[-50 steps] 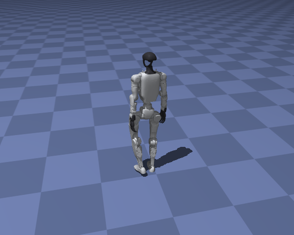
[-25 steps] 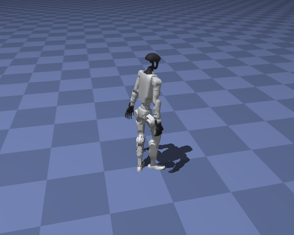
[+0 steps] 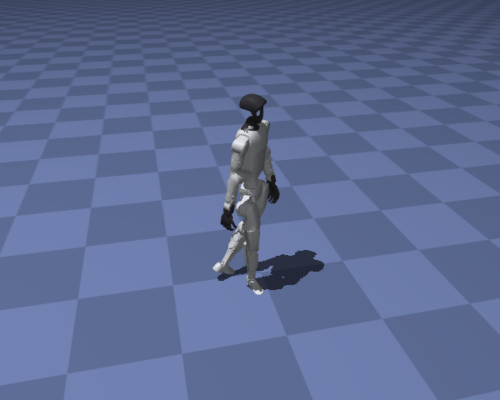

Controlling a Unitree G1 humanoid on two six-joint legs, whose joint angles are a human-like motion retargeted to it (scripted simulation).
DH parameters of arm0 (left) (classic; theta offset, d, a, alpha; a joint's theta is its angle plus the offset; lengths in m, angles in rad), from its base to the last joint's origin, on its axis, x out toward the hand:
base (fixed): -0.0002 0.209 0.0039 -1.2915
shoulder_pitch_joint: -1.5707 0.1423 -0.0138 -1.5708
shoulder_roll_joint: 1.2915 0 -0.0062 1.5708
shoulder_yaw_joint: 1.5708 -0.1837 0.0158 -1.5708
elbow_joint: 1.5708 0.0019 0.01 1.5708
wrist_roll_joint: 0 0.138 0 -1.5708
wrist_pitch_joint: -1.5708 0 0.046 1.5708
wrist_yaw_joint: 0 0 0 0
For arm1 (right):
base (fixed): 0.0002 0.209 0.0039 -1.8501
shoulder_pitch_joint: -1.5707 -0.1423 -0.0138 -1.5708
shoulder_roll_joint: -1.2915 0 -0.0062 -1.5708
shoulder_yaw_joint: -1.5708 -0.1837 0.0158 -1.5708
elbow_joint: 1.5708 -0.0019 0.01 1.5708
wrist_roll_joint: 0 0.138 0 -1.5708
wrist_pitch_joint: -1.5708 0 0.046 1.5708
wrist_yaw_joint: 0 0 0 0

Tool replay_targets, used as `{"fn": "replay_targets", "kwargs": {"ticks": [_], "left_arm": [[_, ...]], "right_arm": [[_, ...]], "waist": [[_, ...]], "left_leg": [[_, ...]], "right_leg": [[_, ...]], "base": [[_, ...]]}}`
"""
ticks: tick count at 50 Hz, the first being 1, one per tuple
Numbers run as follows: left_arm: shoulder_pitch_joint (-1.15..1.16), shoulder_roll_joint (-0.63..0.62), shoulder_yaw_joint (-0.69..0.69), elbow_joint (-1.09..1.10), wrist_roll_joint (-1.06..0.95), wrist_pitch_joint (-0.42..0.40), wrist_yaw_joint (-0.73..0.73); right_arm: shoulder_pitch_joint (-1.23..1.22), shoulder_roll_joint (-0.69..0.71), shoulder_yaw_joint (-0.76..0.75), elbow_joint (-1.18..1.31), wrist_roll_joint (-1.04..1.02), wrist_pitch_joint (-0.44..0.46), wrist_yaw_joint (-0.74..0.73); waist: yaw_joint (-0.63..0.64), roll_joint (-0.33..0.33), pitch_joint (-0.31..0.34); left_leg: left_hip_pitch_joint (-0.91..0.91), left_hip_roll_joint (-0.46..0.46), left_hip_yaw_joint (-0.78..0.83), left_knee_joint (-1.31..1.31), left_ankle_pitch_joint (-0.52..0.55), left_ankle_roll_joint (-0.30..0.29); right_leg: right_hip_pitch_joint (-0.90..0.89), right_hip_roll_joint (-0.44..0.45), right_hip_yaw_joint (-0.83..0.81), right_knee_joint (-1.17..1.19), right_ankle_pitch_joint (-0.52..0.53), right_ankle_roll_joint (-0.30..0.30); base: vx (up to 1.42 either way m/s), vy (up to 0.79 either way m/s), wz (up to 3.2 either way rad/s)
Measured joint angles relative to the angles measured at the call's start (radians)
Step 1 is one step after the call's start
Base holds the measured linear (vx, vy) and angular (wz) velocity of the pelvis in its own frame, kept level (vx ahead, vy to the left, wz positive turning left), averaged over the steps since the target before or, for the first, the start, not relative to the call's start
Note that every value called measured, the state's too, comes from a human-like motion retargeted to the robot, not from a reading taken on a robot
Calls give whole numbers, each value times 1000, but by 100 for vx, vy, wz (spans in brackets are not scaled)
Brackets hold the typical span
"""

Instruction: In place motions

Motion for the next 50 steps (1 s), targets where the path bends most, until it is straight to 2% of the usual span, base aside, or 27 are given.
{"fn": "replay_targets", "kwargs": {"ticks": [2,6,7,9,12,18,20,22,25,30,35,42,50], "left_arm": [[16,6,-27,-3,-26,-5,5],[30,-5,10,38,-57,2,9],[30,-13,31,55,-65,4,12],[30,-27,73,92,-86,8,22],[36,-38,108,137,-97,10,31],[43,-32,65,193,-60,23,46],[39,-27,55,201,-48,28,50],[43,-24,63,198,-38,30,49],[57,-27,104,192,-34,30,40],[33,-25,139,203,-48,37,36],[20,-17,137,180,-39,36,25],[1,-3,139,119,-34,25,7],[-17,0,146,118,-21,24,-1]], "right_arm": [[14,21,-7,-24,-19,3,15],[-11,36,49,-120,-100,7,40],[-23,35,73,-148,-118,4,45],[-52,31,124,-203,-148,-4,57],[-88,29,176,-268,-187,-14,67],[-113,48,193,-299,-187,-13,49],[-115,53,198,-282,-165,1,53],[-112,52,209,-251,-160,13,66],[-103,47,230,-204,-190,29,74],[-80,41,212,-126,-189,33,30],[-46,33,175,-47,-172,59,18],[-29,42,149,-20,-118,61,10],[-41,56,173,-40,-135,57,25]], "waist": [[65,-52,12],[110,-65,43],[106,-61,51],[94,-54,66],[90,-39,74],[134,14,80],[149,20,97],[134,10,96],[58,2,69],[41,6,48],[39,11,-4],[26,6,-4],[7,9,-14]], "left_leg": [[-44,25,-105,166,35,61],[-201,49,-355,381,-14,-9],[-236,50,-403,402,-21,-7],[-284,76,-430,419,-52,34],[-345,99,-456,355,-111,93],[-450,11,-717,-15,-167,102],[-431,1,-722,-139,-171,109],[-397,-7,-689,-195,-76,136],[-340,17,-598,-225,-121,103],[-274,-9,-552,-307,-143,131],[-275,5,-513,-300,-179,117],[-279,0,-533,-261,-214,105],[-358,7,-647,-202,-218,92]], "right_leg": [[18,-42,46,-10,4,-8],[28,-31,150,-40,23,-46],[31,-24,174,-48,29,-57],[36,-12,216,-68,44,-79],[37,9,257,-94,68,-108],[22,77,354,-88,103,-134],[36,101,401,-79,106,-139],[46,101,439,-70,110,-133],[51,96,451,-61,122,-116],[62,117,507,-57,146,-108],[49,120,520,-53,161,-90],[59,115,520,-29,169,-67],[37,120,527,52,162,-31]], "base": [[34,-15,-184],[16,-6,-189],[6,2,-175],[7,4,-176],[9,6,-167],[14,11,-145],[18,12,-134],[23,14,-75],[22,17,-38],[15,15,-78],[17,8,-45],[6,5,-4],[0,1,85]]}}
